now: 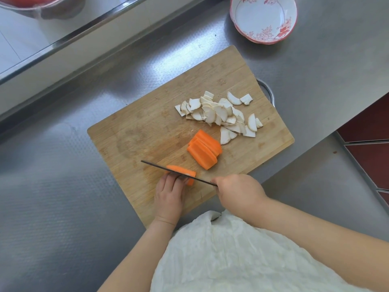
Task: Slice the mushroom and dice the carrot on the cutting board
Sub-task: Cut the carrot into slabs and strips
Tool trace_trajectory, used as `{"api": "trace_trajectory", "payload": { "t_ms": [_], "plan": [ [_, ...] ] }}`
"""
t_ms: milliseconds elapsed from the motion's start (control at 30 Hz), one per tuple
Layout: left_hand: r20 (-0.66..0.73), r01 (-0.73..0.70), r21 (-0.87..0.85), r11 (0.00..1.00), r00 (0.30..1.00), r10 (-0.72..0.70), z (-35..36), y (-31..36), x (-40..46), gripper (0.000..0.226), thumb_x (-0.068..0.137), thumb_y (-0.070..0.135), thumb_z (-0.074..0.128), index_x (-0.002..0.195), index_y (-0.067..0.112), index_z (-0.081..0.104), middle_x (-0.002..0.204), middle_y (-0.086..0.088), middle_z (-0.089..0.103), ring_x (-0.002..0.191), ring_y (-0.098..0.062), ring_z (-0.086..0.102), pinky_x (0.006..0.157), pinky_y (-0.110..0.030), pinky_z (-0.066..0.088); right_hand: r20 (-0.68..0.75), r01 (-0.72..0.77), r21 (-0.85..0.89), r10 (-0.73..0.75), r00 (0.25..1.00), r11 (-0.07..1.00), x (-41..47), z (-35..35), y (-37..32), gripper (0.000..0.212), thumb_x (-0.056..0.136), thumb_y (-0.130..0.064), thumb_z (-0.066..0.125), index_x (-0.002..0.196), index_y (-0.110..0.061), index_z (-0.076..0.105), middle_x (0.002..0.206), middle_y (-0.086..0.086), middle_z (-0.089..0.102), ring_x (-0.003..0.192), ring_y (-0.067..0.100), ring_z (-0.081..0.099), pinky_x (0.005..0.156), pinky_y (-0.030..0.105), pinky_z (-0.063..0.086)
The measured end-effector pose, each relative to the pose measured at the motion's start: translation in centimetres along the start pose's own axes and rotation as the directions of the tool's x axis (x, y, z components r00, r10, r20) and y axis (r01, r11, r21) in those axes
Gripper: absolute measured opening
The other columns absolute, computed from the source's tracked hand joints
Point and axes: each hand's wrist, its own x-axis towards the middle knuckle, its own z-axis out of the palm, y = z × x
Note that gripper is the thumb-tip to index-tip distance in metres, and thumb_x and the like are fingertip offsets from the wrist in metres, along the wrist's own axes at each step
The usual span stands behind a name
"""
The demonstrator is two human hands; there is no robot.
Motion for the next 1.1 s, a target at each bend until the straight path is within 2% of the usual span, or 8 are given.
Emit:
{"api": "trace_trajectory", "payload": {
  "t_ms": [133, 233, 467, 800, 867, 933, 1033, 1100],
  "plan": [
    [-0.009, 0.012, -0.024, 1.000, 1.000, -0.012, 0.0, 0.0, 0.1, 0.005, 0.092, 0.015, 0.056, 0.095, 0.015, 0.053, 0.085, -0.012, 0.064, 0.083, -0.025, 0.050, 0.074, -0.034, 0.044, 0.027, 0.013, -0.020, -0.012, 1.000, 1.000, 0.2, -0.4, 0.3, 0.022, 0.094, -0.011, 0.042, 0.105, -0.024, 0.056, 0.058, -0.005, 0.039, 0.057, 0.023, 0.048, 0.043, 0.027, 0.029],
    [-0.008, 0.009, -0.030, 1.000, 1.000, -0.010, 0.1, -0.1, 0.1, 0.006, 0.091, 0.014, 0.057, 0.096, 0.015, 0.053, 0.087, -0.012, 0.064, 0.084, -0.025, 0.050, 0.074, -0.034, 0.043, 0.074, 0.004, -0.021, -0.003, 0.997, 1.000, 0.7, -0.9, 0.4, 0.020, 0.094, -0.008, 0.041, 0.103, -0.021, 0.054, 0.060, -0.005, 0.039, 0.052, 0.018, 0.042, 0.043, 0.026, 0.029],
    [-0.008, 0.007, -0.046, 0.999, 1.000, -0.007, 0.7, -0.7, -0.4, 0.020, 0.084, 0.003, 0.063, 0.098, 0.015, 0.056, 0.095, -0.007, 0.060, 0.083, -0.028, 0.053, 0.077, -0.034, 0.044, 0.139, -0.019, -0.011, 0.020, 0.990, 1.000, 1.6, -1.4, 0.3, 0.019, 0.092, -0.006, 0.042, 0.102, -0.016, 0.055, 0.063, -0.002, 0.040, 0.064, 0.024, 0.048, 0.047, 0.027, 0.035],
    [-0.003, 0.017, -0.039, 0.999, 1.000, -0.017, 0.6, -0.6, -0.3, 0.032, 0.075, -0.002, 0.069, 0.096, 0.016, 0.054, 0.100, -0.001, 0.052, 0.086, -0.027, 0.051, 0.077, -0.034, 0.044, 0.186, -0.027, -0.043, 0.035, 0.982, 0.999, 2.2, -1.8, -0.3, 0.020, 0.092, -0.002, 0.040, 0.101, -0.010, 0.055, 0.065, 0.000, 0.035, 0.071, 0.023, 0.047, 0.053, 0.030, 0.034],
    [0.033, 0.030, -0.026, 0.999, 0.999, -0.029, 0.6, -0.6, -0.3, 0.022, 0.083, 0.004, 0.064, 0.098, 0.016, 0.054, 0.100, -0.001, 0.052, 0.086, -0.027, 0.051, 0.076, -0.037, 0.045, 0.183, -0.032, -0.042, 0.039, 0.982, 0.999, 2.1, -1.9, -0.3, 0.020, 0.092, -0.001, 0.040, 0.100, -0.010, 0.056, 0.065, 0.000, 0.036, 0.069, 0.023, 0.047, 0.048, 0.028, 0.031],
    [0.059, 0.032, -0.053, 0.998, 0.998, -0.029, -0.2, -0.5, -0.4, 0.006, 0.097, 0.019, 0.052, 0.101, 0.014, 0.052, 0.100, -0.004, 0.053, 0.087, -0.026, 0.051, 0.079, -0.037, 0.045, 0.175, -0.034, -0.030, 0.039, 0.984, 0.999, 1.9, -2.0, -0.3, 0.020, 0.092, -0.001, 0.040, 0.097, -0.013, 0.055, 0.065, 0.000, 0.035, 0.064, 0.021, 0.044, 0.044, 0.027, 0.026],
    [-0.020, 0.011, -0.118, 0.993, 1.000, -0.013, -3.1, 0.8, 0.4, 0.024, 0.103, 0.031, 0.035, 0.105, 0.011, 0.050, 0.106, -0.007, 0.047, 0.093, -0.026, 0.048, 0.085, -0.032, 0.042, 0.170, -0.032, -0.015, 0.034, 0.985, 0.999, 1.7, -2.1, -0.4, 0.020, 0.092, 0.000, 0.040, 0.088, -0.018, 0.048, 0.065, 0.000, 0.037, 0.067, 0.023, 0.045, 0.044, 0.027, 0.025],
    [-0.063, -0.041, -0.127, 0.991, 0.997, 0.033, -5.4, 1.8, 2.7, 0.026, 0.103, 0.029, 0.034, 0.104, 0.009, 0.051, 0.105, -0.009, 0.049, 0.094, -0.025, 0.049, 0.085, -0.031, 0.040, 0.159, -0.035, -0.002, 0.035, 0.987, 0.999, 1.5, -2.2, -0.5, 0.019, 0.091, 0.000, 0.040, 0.089, -0.017, 0.049, 0.073, 0.002, 0.049, 0.072, 0.025, 0.049, 0.045, 0.027, 0.028]
  ]
}}
